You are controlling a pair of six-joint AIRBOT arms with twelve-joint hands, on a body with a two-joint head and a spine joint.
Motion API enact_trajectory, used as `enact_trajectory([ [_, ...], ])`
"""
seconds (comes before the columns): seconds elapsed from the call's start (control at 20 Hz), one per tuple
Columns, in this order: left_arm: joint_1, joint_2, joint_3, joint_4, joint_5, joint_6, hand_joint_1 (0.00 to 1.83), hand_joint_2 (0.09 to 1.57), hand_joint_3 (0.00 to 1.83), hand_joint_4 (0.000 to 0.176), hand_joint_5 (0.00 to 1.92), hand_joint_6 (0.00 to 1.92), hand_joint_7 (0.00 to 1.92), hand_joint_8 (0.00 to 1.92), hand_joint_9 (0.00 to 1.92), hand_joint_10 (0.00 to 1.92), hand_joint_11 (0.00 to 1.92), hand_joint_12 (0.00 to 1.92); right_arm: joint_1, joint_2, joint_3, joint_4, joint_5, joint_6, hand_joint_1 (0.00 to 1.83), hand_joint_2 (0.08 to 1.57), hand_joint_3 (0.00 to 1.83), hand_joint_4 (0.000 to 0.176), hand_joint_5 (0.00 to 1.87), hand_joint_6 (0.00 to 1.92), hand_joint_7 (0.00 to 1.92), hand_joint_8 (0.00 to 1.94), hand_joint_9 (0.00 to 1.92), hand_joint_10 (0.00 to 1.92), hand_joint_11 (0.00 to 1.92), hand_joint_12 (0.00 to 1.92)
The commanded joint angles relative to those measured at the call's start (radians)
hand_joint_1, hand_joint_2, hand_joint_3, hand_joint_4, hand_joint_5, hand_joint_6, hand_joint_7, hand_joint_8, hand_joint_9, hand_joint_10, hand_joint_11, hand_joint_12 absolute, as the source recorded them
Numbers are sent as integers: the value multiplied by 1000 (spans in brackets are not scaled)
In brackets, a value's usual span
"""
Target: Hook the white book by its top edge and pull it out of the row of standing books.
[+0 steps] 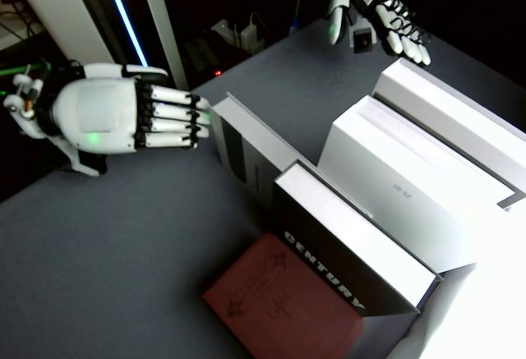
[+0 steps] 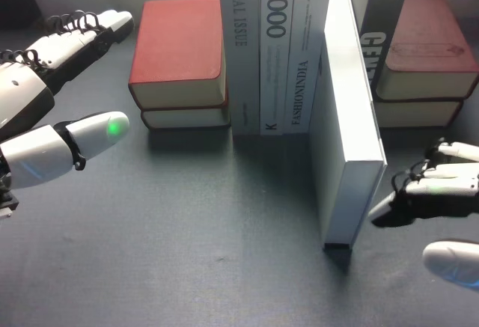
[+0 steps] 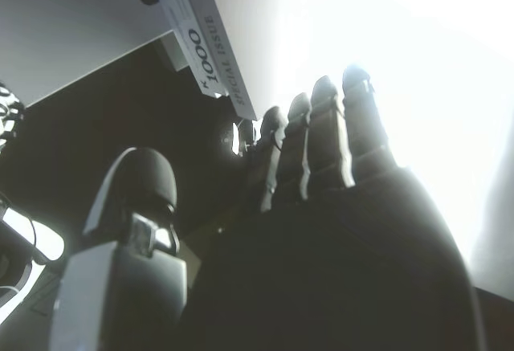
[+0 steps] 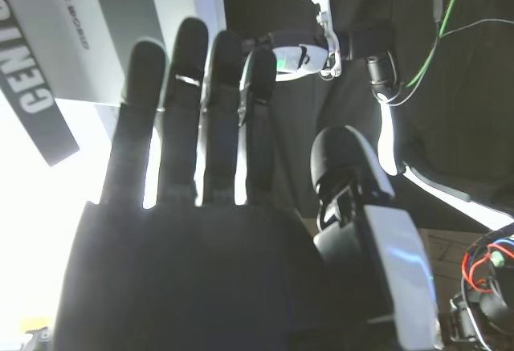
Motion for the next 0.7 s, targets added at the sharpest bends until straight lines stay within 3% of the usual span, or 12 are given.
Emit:
enact_trajectory([
  [0.0, -2, 7, -2, -22, -133, -2, 253, 1393, 0, 0, 10, 3, 0, 0, 0, 0, 0, 0, 4, 3, -4, 18, 142, 1, 30, 1548, 3, 0, 435, 696, 862, 156, 467, 913, 63, 1674],
  [0.1, 0, 7, -3, -23, -134, -2, 255, 1400, 1, 0, 6, 1, 0, 0, 0, 0, 0, 0, 3, 25, -15, 57, 179, -39, 85, 1541, 1, 0, 410, 805, 715, 268, 334, 1012, 4, 1727],
  [0.25, 5, 6, -6, -24, -142, -2, 270, 1399, 0, 0, 17, 4, 0, 0, 0, 0, 0, 0, -7, 57, -28, 131, 249, -102, 6, 1556, 2, 0, 331, 824, 535, 534, 374, 1046, 39, 1697],
  [0.35, 5, 6, -7, -26, -148, -2, 308, 1392, 0, 0, 27, 6, 0, 0, 0, 0, 0, 0, -16, 67, -28, 172, 283, -129, 31, 1570, 24, 0, 195, 862, 357, 627, 202, 1159, 1, 1718],
  [0.4, 5, 6, -8, -26, -152, -2, 345, 1389, 0, 0, 19, 1, 0, 0, 0, 0, 0, 0, -18, 73, -28, 192, 302, -144, 20, 1564, 18, 0, 100, 836, 269, 577, 94, 1059, 0, 1553],
  [0.5, 5, 6, -10, -27, -162, 0, 408, 1376, 0, 2, 0, 0, 0, 0, 0, 0, 0, 0, -18, 82, -26, 221, 325, -169, 24, 1571, 58, 0, 14, 488, 161, 172, 3, 517, 0, 1117],
  [0.55, 7, 7, -13, -28, -170, 3, 329, 1394, 4, 6, 0, 0, 0, 0, 0, 0, 0, 0, -18, 87, -24, 237, 338, -181, 4, 1571, 74, 0, 3, 265, 57, 51, 0, 190, 0, 716],
  [0.6, 9, 8, -16, -29, -178, 6, 314, 1394, 4, 11, 0, 0, 0, 0, 0, 0, 0, 0, -18, 92, -22, 250, 349, -190, 0, 1571, 63, 0, 0, 79, 11, 9, 0, 37, 0, 250],
  [0.65, 12, 11, -19, -33, -191, 9, 315, 1401, 6, 22, 0, 0, 0, 0, 0, 0, 0, 0, -18, 98, -22, 263, 367, -197, 0, 1565, 45, 0, 0, 15, 1, 1, 0, 7, 0, 49],
])
